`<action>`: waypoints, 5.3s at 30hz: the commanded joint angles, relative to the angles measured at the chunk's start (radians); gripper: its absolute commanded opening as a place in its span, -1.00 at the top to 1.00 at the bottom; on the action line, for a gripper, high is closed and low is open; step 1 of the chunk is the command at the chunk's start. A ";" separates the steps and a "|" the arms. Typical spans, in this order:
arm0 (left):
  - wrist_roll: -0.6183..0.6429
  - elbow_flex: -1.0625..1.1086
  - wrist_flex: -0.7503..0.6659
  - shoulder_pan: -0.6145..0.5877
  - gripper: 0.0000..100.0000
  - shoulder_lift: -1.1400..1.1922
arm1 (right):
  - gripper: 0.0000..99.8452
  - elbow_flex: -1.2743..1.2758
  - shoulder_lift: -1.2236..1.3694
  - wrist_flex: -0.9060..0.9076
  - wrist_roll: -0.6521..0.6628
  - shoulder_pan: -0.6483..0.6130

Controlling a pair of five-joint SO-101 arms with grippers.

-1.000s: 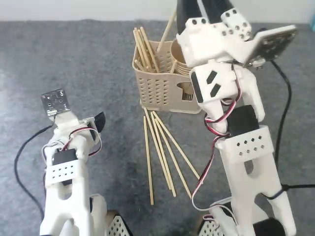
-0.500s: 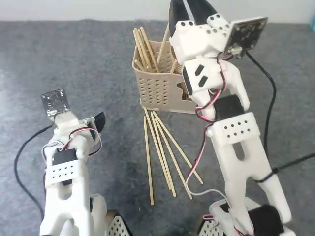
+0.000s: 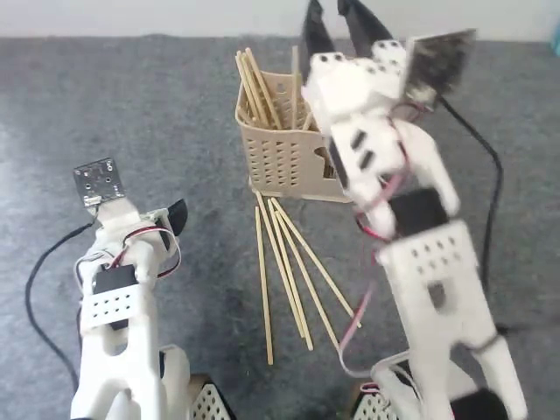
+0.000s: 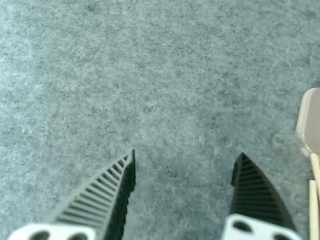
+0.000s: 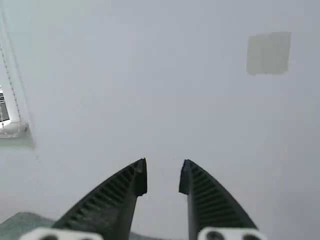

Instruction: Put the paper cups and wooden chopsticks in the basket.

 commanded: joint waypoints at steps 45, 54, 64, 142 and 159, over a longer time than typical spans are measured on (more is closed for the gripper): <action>-0.014 -0.010 -0.023 -0.008 0.42 -0.025 | 0.58 0.568 0.272 0.638 0.000 -0.228; -0.014 -0.010 -0.023 -0.008 0.42 -0.025 | 0.57 0.568 0.386 0.545 0.000 -0.320; -0.014 -0.010 -0.023 -0.008 0.42 -0.025 | 0.80 0.568 0.421 0.506 0.000 -0.237; -0.014 -0.010 -0.023 -0.005 0.42 -0.021 | 0.98 0.408 -0.561 0.033 0.315 -0.282; -0.014 -0.010 -0.023 -0.005 0.42 -0.021 | 0.98 0.308 0.056 -0.544 0.347 -0.131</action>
